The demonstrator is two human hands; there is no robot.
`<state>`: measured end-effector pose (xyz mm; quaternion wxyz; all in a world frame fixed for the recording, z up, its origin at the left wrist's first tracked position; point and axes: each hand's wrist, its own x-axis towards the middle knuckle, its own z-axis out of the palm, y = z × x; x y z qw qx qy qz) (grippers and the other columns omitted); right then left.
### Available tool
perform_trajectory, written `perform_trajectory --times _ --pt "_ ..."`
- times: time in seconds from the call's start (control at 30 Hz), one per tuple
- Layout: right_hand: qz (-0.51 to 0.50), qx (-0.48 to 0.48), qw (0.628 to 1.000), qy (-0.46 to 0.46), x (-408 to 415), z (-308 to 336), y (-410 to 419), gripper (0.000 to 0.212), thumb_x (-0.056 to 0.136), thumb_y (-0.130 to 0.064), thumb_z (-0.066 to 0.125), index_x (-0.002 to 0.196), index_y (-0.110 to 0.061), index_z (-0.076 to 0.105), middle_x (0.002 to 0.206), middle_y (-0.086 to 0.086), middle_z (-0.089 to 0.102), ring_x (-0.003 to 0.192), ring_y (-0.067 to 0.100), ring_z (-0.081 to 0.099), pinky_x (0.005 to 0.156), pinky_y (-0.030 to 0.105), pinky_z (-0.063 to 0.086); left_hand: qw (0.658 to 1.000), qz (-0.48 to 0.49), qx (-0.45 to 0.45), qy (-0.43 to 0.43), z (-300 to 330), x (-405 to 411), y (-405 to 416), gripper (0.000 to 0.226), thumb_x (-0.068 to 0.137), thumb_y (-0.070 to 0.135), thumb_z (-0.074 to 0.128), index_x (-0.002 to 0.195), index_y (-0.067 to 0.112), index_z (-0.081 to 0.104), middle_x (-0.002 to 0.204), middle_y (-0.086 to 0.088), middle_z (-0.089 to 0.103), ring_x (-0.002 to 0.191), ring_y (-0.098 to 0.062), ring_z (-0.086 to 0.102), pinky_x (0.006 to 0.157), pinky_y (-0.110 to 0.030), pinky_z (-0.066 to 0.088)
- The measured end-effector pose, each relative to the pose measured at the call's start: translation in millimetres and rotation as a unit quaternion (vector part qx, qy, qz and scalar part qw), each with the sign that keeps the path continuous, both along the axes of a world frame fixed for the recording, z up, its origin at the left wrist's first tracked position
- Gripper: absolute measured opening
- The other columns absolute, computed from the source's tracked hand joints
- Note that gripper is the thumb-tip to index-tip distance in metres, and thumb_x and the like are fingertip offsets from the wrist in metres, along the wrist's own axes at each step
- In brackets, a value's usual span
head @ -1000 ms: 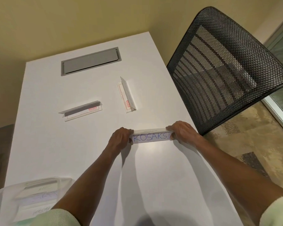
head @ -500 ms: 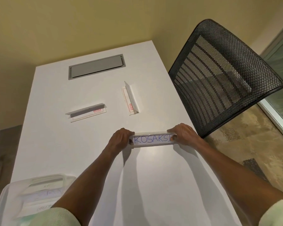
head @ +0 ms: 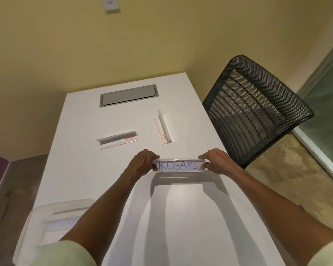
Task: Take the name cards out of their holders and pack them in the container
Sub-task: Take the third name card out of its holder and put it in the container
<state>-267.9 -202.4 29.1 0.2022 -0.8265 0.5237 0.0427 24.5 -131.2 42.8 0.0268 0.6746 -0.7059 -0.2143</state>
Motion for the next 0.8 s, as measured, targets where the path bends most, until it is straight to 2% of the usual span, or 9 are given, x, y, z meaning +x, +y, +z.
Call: perform_trajectory --times 0.07,0.3,0.5,0.6,0.8 --pt "0.002 -0.009 1.000 -0.003 5 10 5 0.042 0.086 -0.031 0.068 0.127 -0.026 0.062 0.123 0.002 0.067 0.118 0.022 0.056 0.091 0.034 0.047 1.000 0.000 -0.014 -0.007 10 5 5 0.030 0.080 0.013 0.070 0.110 0.012 0.073 0.104 -0.016 0.073 0.102 -0.032 0.063 0.087 -0.035 0.051" --pt "0.024 -0.054 0.998 -0.010 34 45 33 0.040 0.085 -0.033 0.069 0.125 -0.028 0.063 0.123 0.000 0.068 0.118 0.024 0.057 0.089 0.035 0.049 0.999 0.019 -0.037 -0.003 42 35 37 0.026 0.074 0.006 0.073 0.098 0.012 0.077 0.093 -0.012 0.076 0.092 -0.031 0.067 0.079 -0.031 0.053" --pt "0.044 -0.086 0.995 -0.012 68 66 63 0.043 0.085 -0.033 0.070 0.126 -0.025 0.063 0.119 0.003 0.069 0.114 0.025 0.058 0.085 0.036 0.050 0.998 0.042 -0.049 -0.007 61 69 71 0.041 0.077 0.010 0.076 0.117 0.012 0.070 0.118 -0.013 0.070 0.118 -0.027 0.059 0.093 -0.030 0.047" --pt "0.050 -0.094 0.994 -0.023 85 74 79 0.043 0.084 -0.030 0.070 0.126 -0.023 0.063 0.118 0.005 0.069 0.113 0.025 0.059 0.084 0.036 0.051 0.997 0.055 -0.043 -0.014 70 85 89 0.049 0.078 0.012 0.077 0.125 0.012 0.065 0.129 -0.014 0.063 0.124 -0.027 0.055 0.100 -0.033 0.045" --pt "0.065 -0.098 0.993 -0.030 120 78 110 0.042 0.084 -0.030 0.069 0.126 -0.025 0.063 0.120 0.006 0.068 0.113 0.024 0.058 0.084 0.033 0.048 0.997 0.074 -0.036 -0.004 79 118 127 0.053 0.073 0.010 0.081 0.124 0.009 0.066 0.125 -0.013 0.065 0.120 -0.029 0.058 0.098 -0.036 0.047"
